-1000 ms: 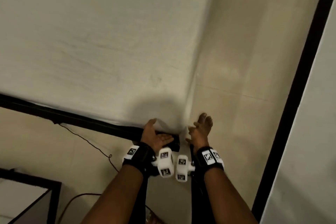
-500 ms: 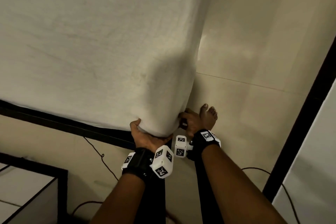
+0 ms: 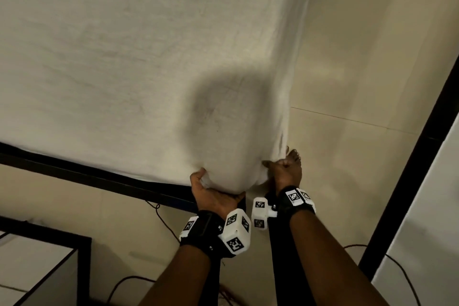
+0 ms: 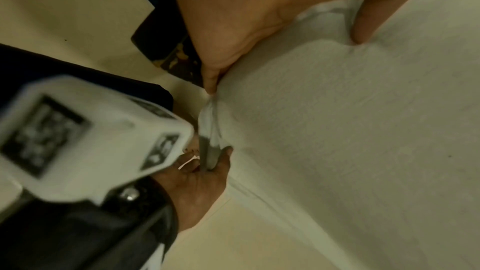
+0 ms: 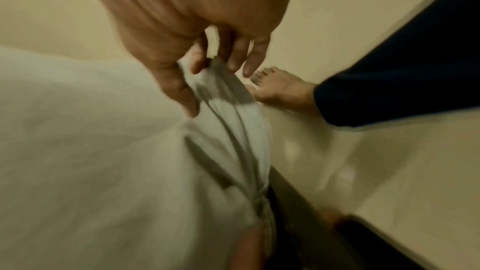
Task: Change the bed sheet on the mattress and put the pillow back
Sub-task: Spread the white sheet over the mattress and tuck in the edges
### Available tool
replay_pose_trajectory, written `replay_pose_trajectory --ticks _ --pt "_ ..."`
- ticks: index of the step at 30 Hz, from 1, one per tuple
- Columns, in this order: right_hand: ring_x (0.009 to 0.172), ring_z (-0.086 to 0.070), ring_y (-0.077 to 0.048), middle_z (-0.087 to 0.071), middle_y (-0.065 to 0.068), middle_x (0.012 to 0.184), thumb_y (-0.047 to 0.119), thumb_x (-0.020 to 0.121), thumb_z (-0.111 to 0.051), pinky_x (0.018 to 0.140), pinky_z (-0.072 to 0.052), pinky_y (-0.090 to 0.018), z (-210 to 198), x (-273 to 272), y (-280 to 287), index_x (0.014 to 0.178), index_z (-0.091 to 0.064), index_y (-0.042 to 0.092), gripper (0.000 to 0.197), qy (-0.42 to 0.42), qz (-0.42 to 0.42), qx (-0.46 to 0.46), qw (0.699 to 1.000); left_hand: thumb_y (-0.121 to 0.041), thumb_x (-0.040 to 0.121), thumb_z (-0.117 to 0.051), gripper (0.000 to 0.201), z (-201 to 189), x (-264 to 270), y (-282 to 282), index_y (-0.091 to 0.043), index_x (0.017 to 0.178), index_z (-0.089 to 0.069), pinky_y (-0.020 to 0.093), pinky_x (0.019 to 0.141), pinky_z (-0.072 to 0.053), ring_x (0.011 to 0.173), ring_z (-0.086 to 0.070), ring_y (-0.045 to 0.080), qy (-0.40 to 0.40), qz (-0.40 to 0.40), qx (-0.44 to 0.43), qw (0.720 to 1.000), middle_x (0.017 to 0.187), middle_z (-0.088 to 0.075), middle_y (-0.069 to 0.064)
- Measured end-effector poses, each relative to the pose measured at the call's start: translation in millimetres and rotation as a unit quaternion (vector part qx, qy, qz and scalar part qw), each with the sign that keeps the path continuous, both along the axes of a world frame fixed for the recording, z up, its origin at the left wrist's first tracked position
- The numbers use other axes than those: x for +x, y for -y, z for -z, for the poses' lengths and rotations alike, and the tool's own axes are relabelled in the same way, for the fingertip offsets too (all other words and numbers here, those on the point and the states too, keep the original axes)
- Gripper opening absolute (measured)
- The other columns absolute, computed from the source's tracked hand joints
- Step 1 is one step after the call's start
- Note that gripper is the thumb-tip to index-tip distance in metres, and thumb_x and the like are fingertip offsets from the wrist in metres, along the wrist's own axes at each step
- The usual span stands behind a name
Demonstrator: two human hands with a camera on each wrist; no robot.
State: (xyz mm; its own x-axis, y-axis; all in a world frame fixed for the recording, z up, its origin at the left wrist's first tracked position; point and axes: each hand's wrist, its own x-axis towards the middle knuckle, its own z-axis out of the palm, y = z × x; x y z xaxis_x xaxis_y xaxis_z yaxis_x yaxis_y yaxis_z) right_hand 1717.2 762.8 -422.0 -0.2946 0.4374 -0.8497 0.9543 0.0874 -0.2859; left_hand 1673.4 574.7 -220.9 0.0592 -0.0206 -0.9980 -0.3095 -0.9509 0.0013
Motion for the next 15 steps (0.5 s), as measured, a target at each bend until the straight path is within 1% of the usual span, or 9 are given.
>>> replay_pose_trajectory --ticks 2,5,6,8,9,10,12,13,15 --pt "0.093 -0.068 -0.026 -0.074 -0.002 0.095 0.045 0.064 -0.075 0.088 -0.055 -0.031 -83.2 -39.6 20.0 0.098 -0.072 0.014 0.045 -0.006 -0.014 0.054 0.998 -0.057 0.075 -0.057 0.070 -0.1 -2.3 -0.9 -0.023 0.136 -0.060 0.069 0.102 -0.036 0.125 -0.055 0.046 -0.023 -0.002 -0.011 1.000 0.136 -0.062 0.017" --pt "0.128 -0.057 -0.017 -0.064 0.006 0.136 0.047 0.088 -0.050 0.106 -0.047 -0.034 -106.2 -32.6 28.8 0.131 -0.063 0.033 0.046 -0.039 -0.016 0.062 0.997 -0.055 0.075 -0.059 0.063 -1.3 -3.4 -1.0 -0.022 0.129 -0.062 0.068 0.102 -0.037 0.126 -0.055 0.045 -0.008 -0.019 -0.019 1.000 0.133 -0.063 0.015" --pt "0.126 -0.058 -0.015 -0.062 0.006 0.138 0.045 0.091 -0.052 0.102 -0.050 -0.034 -114.9 -32.3 38.6 0.132 -0.062 0.034 0.044 -0.032 0.036 -0.004 0.999 -0.053 0.075 -0.060 0.061 0.3 -1.9 1.0 -0.022 0.126 -0.062 0.067 0.103 -0.038 0.126 -0.055 0.044 -0.010 -0.026 -0.017 0.999 0.131 -0.064 0.016" --pt "0.100 -0.067 -0.017 -0.071 0.001 0.116 0.038 0.097 -0.055 0.082 -0.053 -0.033 -128.9 -30.8 56.8 0.118 -0.068 0.026 0.028 0.024 0.118 -0.145 0.982 -0.051 0.074 -0.062 0.060 0.3 -1.4 4.6 -0.018 0.124 -0.063 0.065 0.105 -0.035 0.124 -0.056 0.043 -0.023 -0.027 0.004 0.999 0.125 -0.066 0.018" --pt "0.096 -0.067 -0.016 -0.073 0.002 0.111 0.040 0.100 -0.053 0.081 -0.052 -0.034 -136.6 -31.1 66.5 0.117 -0.068 0.025 0.028 0.045 0.144 -0.218 0.964 -0.049 0.074 -0.062 0.059 0.1 -1.1 7.3 -0.015 0.123 -0.063 0.065 0.107 -0.034 0.124 -0.056 0.044 -0.023 -0.033 0.017 0.999 0.123 -0.067 0.019" --pt "0.104 -0.067 -0.017 -0.073 0.004 0.115 0.045 0.102 -0.049 0.089 -0.052 -0.038 -145.0 -33.7 76.9 0.122 -0.067 0.025 0.034 0.051 0.156 -0.250 0.954 -0.047 0.074 -0.062 0.058 3.0 1.4 10.2 -0.012 0.121 -0.063 0.064 0.109 -0.033 0.121 -0.058 0.044 -0.032 -0.046 0.036 0.998 0.119 -0.068 0.020" --pt "0.123 -0.061 -0.021 -0.068 0.002 0.129 0.052 0.102 -0.045 0.108 -0.045 -0.045 -142.3 -31.0 86.8 0.135 -0.061 0.026 0.045 0.031 0.164 -0.269 0.948 -0.041 0.076 -0.061 0.051 3.7 3.4 14.1 -0.009 0.115 -0.063 0.060 0.110 -0.033 0.111 -0.061 0.043 -0.045 -0.059 0.058 0.996 0.109 -0.070 0.020" --pt "0.127 -0.059 -0.023 -0.067 -0.001 0.132 0.054 0.102 -0.044 0.110 -0.044 -0.046 -134.2 -31.9 84.7 0.138 -0.058 0.024 0.049 0.034 0.178 -0.267 0.946 -0.038 0.074 -0.061 0.049 3.7 4.0 15.5 -0.009 0.114 -0.063 0.059 0.110 -0.034 0.108 -0.062 0.042 -0.052 -0.058 0.067 0.995 0.107 -0.071 0.019" --pt "0.112 -0.066 -0.023 -0.071 -0.005 0.121 0.055 0.101 -0.044 0.097 -0.053 -0.041 -134.4 -37.6 83.6 0.134 -0.061 0.019 0.051 0.022 0.178 -0.279 0.943 -0.032 0.068 -0.061 0.053 5.3 6.4 18.7 -0.010 0.116 -0.061 0.059 0.109 -0.034 0.112 -0.061 0.042 -0.060 -0.062 0.078 0.993 0.111 -0.069 0.019"
